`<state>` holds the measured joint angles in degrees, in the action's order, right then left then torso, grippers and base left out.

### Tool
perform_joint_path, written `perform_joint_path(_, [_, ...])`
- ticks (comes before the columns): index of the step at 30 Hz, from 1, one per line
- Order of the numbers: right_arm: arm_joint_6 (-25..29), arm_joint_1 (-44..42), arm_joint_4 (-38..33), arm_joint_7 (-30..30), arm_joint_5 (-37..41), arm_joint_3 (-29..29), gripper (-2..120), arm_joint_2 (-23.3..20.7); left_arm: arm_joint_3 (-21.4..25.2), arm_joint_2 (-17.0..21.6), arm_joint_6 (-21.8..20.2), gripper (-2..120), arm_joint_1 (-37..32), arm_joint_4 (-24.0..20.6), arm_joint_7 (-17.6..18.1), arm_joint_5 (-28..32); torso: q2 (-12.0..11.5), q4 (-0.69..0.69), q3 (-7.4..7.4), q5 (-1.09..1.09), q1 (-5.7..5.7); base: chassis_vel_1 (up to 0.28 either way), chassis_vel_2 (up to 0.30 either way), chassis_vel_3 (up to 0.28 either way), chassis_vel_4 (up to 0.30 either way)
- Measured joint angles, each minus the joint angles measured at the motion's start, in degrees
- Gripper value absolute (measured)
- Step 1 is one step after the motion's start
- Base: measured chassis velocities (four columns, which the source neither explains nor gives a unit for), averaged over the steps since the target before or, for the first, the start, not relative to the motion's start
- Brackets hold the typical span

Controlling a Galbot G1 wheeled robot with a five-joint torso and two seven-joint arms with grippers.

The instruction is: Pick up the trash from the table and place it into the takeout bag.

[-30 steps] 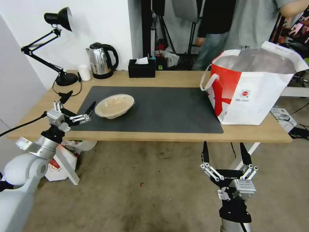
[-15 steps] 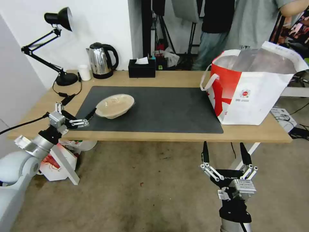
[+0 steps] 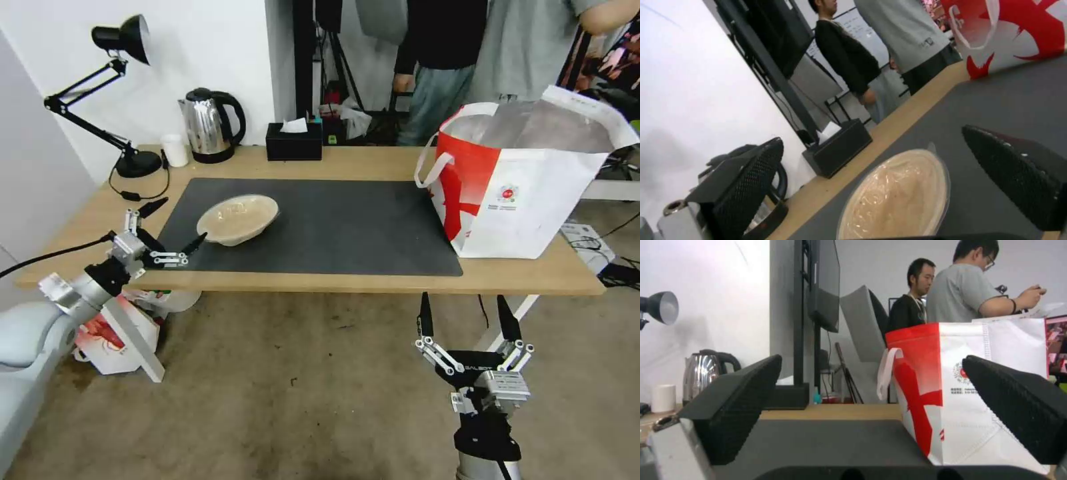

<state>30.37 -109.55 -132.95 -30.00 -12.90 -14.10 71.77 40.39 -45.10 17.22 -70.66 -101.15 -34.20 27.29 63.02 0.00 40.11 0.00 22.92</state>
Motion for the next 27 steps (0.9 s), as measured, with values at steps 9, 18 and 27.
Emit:
perform_joint_path(9, [0.0,0.0,0.0,0.0,0.0,0.0,100,0.0,-0.8,2.6,-0.7,100,0.5,-0.1,-0.1,0.0,0.0,0.01,0.00,0.00,0.00,0.000,0.000,0.000,0.000])
perform_joint_path(18, [0.0,0.0,0.0,0.0,0.0,0.0,100,0.0,-2.1,3.7,-1.1,100,1.1,0.3,-0.4,0.0,0.0,0.01,0.00,0.00,0.00,0.000,0.000,0.000,0.000])
perform_joint_path(27, [0.0,0.0,0.0,0.0,0.0,0.0,100,0.0,-3.7,3.8,-1.4,100,3.3,2.4,-1.7,-0.9,0.0,0.00,0.00,0.00,0.00,0.000,0.000,0.000,0.000])
